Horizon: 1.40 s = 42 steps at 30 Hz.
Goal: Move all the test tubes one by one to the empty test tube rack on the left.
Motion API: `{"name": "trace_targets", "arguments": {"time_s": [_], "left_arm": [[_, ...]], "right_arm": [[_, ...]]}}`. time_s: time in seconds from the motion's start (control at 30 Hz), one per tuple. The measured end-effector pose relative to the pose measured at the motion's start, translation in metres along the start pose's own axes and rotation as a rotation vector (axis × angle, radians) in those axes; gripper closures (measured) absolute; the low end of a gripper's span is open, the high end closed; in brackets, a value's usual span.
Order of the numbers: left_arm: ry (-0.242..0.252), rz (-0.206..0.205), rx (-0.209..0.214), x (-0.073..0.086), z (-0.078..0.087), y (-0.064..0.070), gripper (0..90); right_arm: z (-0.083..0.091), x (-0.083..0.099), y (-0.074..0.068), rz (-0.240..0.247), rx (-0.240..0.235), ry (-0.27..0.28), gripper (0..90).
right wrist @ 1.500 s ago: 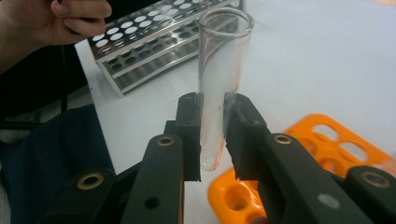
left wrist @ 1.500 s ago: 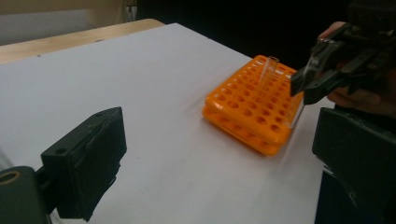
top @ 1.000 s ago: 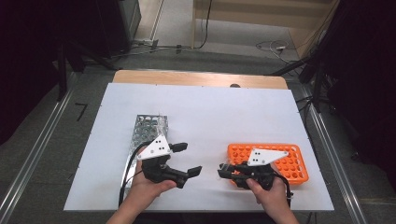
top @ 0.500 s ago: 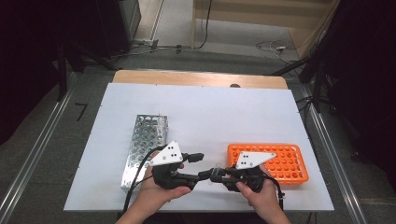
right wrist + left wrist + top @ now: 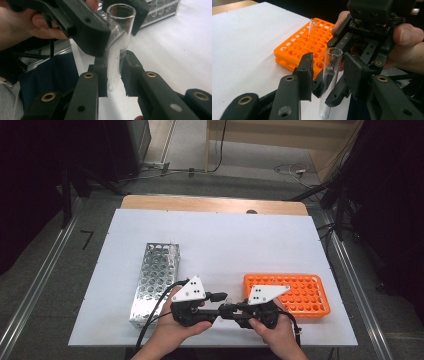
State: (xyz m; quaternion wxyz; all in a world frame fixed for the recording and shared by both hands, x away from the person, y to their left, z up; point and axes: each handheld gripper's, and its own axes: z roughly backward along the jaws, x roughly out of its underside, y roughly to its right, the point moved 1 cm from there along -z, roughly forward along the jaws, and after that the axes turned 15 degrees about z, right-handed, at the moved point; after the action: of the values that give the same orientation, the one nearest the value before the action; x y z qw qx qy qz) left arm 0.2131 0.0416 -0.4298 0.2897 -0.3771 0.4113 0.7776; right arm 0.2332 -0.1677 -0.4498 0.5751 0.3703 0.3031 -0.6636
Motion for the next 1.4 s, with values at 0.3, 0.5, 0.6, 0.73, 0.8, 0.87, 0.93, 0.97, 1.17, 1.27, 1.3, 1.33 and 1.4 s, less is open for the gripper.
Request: {"name": "trace_targets", "arguments": {"time_s": [0.3,0.5,0.6,0.73,0.8,0.87,0.93,0.97,1.17,1.27,1.3,1.33,1.4], "left_arm": [[-0.015,-0.005,0.005,0.001,-0.004,0.001,71.3],[-0.014,-0.011,0.007,0.002,-0.004,0.002,74.4],[-0.012,-0.015,0.003,0.001,-0.003,0.002,74.9],[-0.006,-0.027,-0.004,0.002,-0.003,0.003,75.5],[-0.007,-0.033,-0.007,0.002,-0.003,0.003,75.6],[-0.009,-0.038,-0.010,0.002,-0.003,0.003,75.8],[-0.003,-0.039,-0.012,0.002,-0.002,0.003,75.8],[-0.002,-0.039,-0.011,0.002,-0.002,0.003,75.9],[0.019,-0.036,-0.024,0.000,0.003,0.001,75.9],[0.030,-0.032,-0.034,-0.002,0.007,-0.001,75.9],[0.035,-0.030,-0.036,-0.002,0.008,-0.002,75.9],[0.040,-0.031,-0.040,-0.003,0.010,-0.003,75.9],[0.046,-0.035,-0.051,-0.003,0.014,-0.005,75.9]], "right_arm": [[-0.002,-0.001,-0.002,0.014,-0.016,-0.001,73.2],[-0.002,-0.001,-0.002,0.009,-0.020,-0.002,73.2],[-0.003,-0.001,-0.002,0.010,-0.020,-0.001,73.2],[-0.002,-0.001,-0.002,0.011,-0.020,0.002,73.1],[-0.002,-0.001,-0.002,0.010,-0.019,0.001,73.1],[-0.003,0.000,-0.002,0.008,-0.020,0.000,73.1],[-0.003,0.000,-0.002,0.005,-0.022,0.003,72.7],[-0.003,0.000,-0.002,0.004,-0.024,0.007,72.3],[-0.001,0.002,-0.002,0.007,-0.031,0.021,57.5],[0.001,0.002,-0.001,0.007,-0.034,0.042,48.1],[0.002,0.002,-0.001,0.008,-0.035,0.047,45.2],[0.003,0.002,-0.001,0.014,-0.029,0.050,41.7],[0.006,0.002,0.000,0.021,-0.040,0.056,34.6]]}}
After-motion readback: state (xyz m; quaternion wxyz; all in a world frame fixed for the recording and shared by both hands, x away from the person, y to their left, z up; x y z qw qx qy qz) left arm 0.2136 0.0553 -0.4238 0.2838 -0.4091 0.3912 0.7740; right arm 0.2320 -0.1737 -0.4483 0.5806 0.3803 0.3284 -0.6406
